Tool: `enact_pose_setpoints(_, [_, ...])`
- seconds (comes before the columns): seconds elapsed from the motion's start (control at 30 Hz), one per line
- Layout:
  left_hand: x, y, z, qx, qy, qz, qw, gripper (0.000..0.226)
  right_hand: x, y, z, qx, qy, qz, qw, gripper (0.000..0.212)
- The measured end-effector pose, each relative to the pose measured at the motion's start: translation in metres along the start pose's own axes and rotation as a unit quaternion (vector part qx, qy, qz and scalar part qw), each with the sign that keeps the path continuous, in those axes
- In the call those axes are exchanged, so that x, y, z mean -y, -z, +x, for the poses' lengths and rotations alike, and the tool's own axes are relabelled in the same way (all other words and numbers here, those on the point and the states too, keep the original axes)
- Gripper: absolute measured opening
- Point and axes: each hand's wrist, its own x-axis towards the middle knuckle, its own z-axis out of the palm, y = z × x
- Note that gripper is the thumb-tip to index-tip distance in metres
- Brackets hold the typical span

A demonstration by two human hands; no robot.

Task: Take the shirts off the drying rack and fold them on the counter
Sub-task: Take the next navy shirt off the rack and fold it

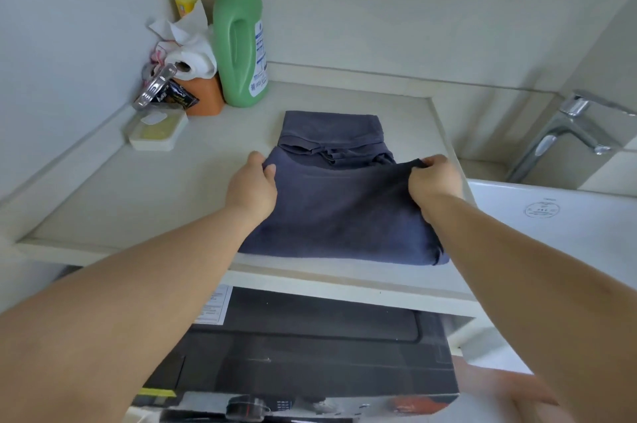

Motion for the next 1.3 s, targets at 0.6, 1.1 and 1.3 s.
enact_pose_setpoints(0.6, [0.011,-0.015,-0.015,0.252,-0.078,0.285,0.922,0.068,-0.049,-0.025,-0.031,0.198,0.173,-0.264,0.928,0.070])
enact_pose_setpoints(1.1, [0.017,0.023,-0.083,0.193,-0.145,0.197,0.950,0.045,-0.041,0.030,-0.080,0.295,0.199,-0.265,0.896,0.060])
enact_pose_setpoints(1.3, [0.027,0.022,-0.077,0.105,-0.198,0.253,0.941,0.041,-0.053,0.023,-0.083,0.171,0.226,-0.255,0.925,0.050])
